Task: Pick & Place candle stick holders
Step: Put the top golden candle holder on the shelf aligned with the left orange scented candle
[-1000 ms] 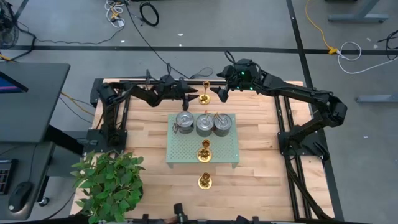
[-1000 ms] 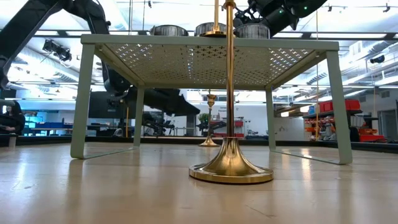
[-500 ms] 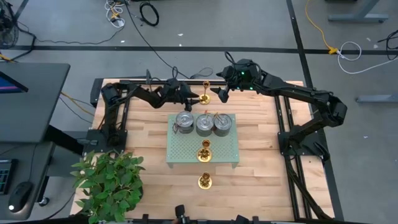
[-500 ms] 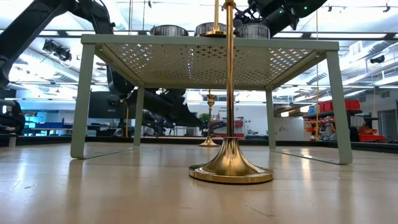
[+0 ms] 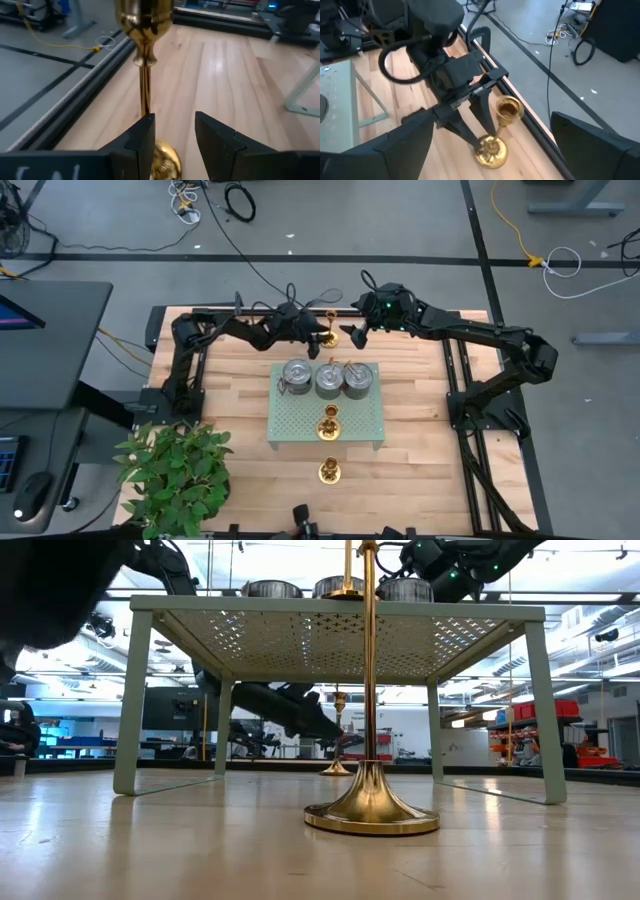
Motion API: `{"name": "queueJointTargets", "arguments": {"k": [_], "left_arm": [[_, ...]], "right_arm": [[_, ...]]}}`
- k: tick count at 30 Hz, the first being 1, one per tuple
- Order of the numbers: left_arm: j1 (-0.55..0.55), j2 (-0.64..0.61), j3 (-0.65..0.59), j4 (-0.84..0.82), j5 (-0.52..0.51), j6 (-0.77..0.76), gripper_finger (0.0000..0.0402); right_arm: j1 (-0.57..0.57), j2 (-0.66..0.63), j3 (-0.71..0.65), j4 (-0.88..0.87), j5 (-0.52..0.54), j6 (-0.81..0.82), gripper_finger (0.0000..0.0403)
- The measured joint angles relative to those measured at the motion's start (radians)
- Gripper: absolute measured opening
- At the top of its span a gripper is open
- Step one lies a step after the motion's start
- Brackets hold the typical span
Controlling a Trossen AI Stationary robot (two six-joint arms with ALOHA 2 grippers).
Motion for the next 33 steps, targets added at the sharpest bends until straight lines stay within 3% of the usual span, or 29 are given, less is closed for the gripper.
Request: {"name": "queueJointTargets", "arguments": {"k": [6,21,33], "left_arm": [[-0.011,0.0,0.046,-0.087,-0.044,0.007,0.0142],[0.005,0.0,0.069,-0.088,-0.109,-0.027,0.0142],[0.003,0.0,0.069,-0.133,-0.084,-0.071,0.0142]], "right_arm": [[0.0,0.0,0.0,0.0,0.0,0.01,0.04],[0.0,0.0,0.0,0.002,0.0,0.003,0.04],[0.0,0.0,0.0,0.006,0.001,-0.006,0.04]]}}
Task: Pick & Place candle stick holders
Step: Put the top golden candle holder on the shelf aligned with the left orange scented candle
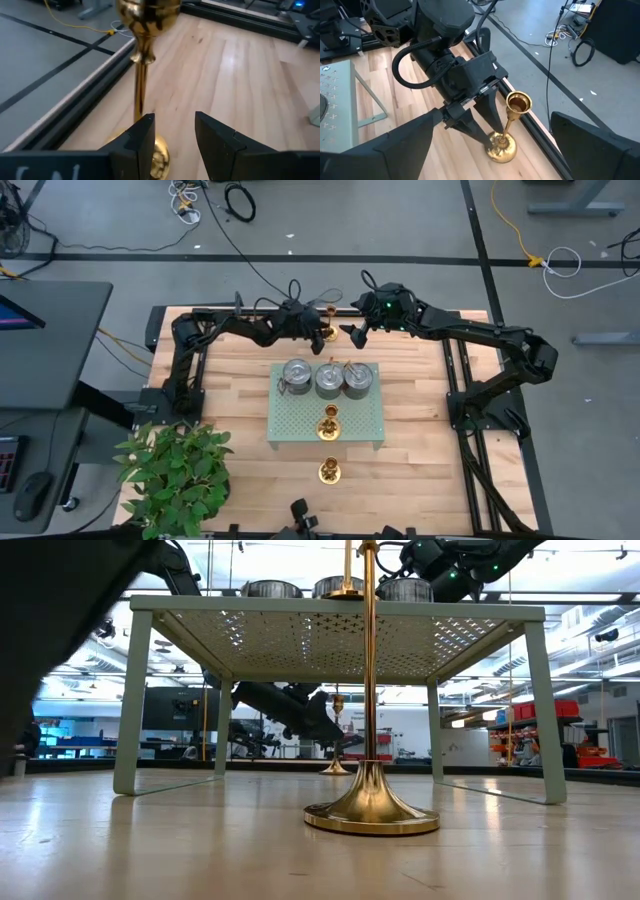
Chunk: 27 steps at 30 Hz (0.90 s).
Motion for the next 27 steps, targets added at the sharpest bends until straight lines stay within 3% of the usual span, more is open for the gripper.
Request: {"name": "queueJointTargets", "arguments": {"k": [4,7,21,27], "left_arm": [[-0.001,0.0,0.0,0.016,-0.107,0.005,0.0142],[0.0,0.0,0.0,0.016,-0.123,0.0,0.0142],[-0.006,0.0,0.012,0.056,-0.111,-0.002,0.014],[-0.005,0.0,0.051,0.004,-0.04,-0.001,0.0121]], "right_arm": [[0.0,0.0,0.0,0.0,0.0,0.0,0.04],[0.0,0.0,0.0,-0.001,0.0,-0.001,0.04],[0.0,0.0,0.0,-0.001,0.0,-0.003,0.04],[0.0,0.0,0.0,-0.001,0.0,-0.003,0.04]]}}
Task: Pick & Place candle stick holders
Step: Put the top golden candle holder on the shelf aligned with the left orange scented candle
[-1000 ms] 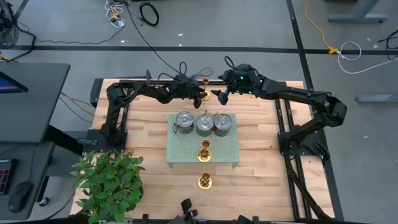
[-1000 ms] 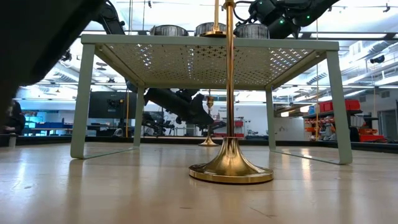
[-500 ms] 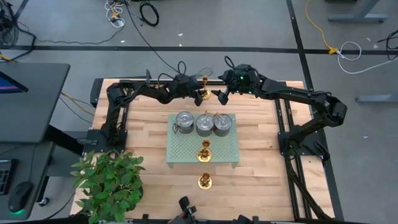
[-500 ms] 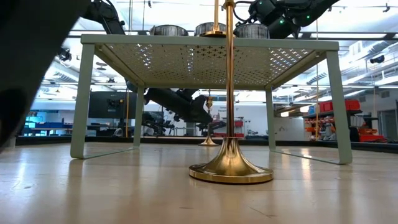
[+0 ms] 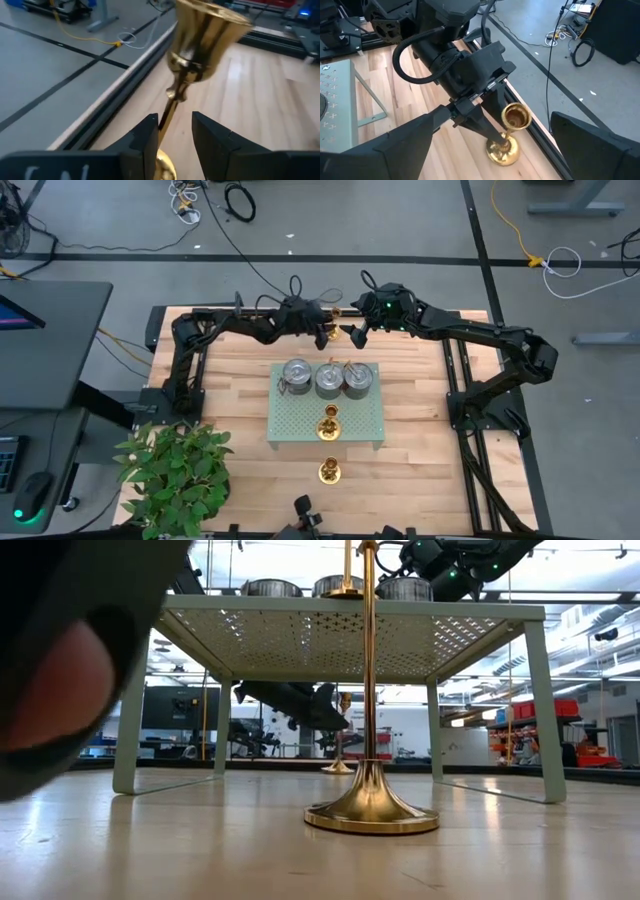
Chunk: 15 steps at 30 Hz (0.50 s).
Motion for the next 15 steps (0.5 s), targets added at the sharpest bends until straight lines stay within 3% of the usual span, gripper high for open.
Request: {"name": "queueJointTargets", "arguments": {"k": [15], "left_arm": [[0.034,0.0,0.07,-0.1,0.067,0.031,0.0108]], "right_arm": [[0.0,0.0,0.0,0.0,0.0,0.0,0.04]]}}
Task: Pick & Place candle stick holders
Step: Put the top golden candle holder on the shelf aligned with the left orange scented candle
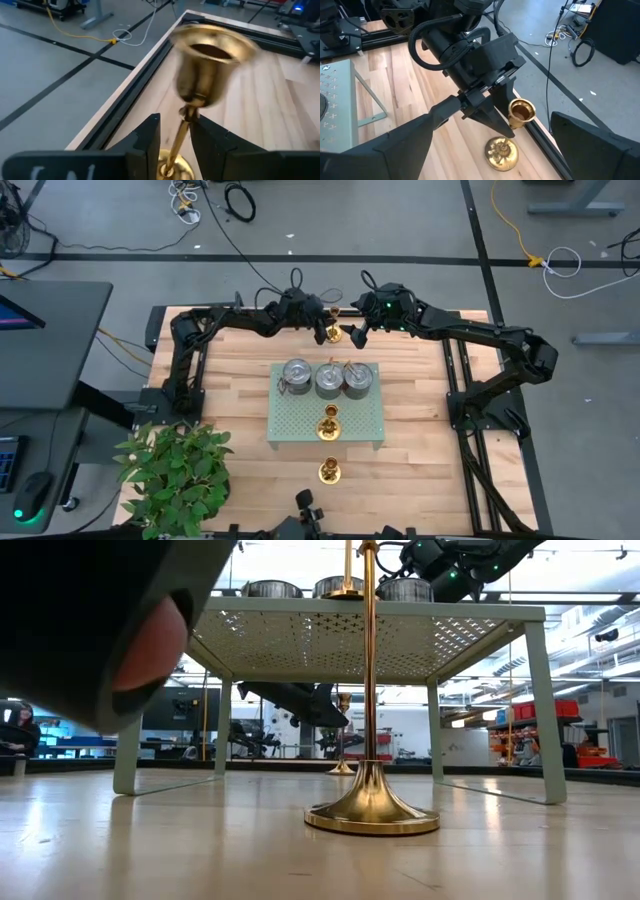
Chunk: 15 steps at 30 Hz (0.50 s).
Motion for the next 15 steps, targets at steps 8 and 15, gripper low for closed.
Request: {"name": "queueJointTargets", "arguments": {"k": [8,15], "left_arm": [[0.007,0.0,0.0,0.001,0.039,0.002,0.0014],[0.006,0.0,0.0,-0.001,0.059,0.016,0.0011]], "right_arm": [[0.0,0.0,0.0,0.0,0.0,0.004,0.04],[0.0,0.0,0.0,-0.015,0.0,0.011,0.04]]}}
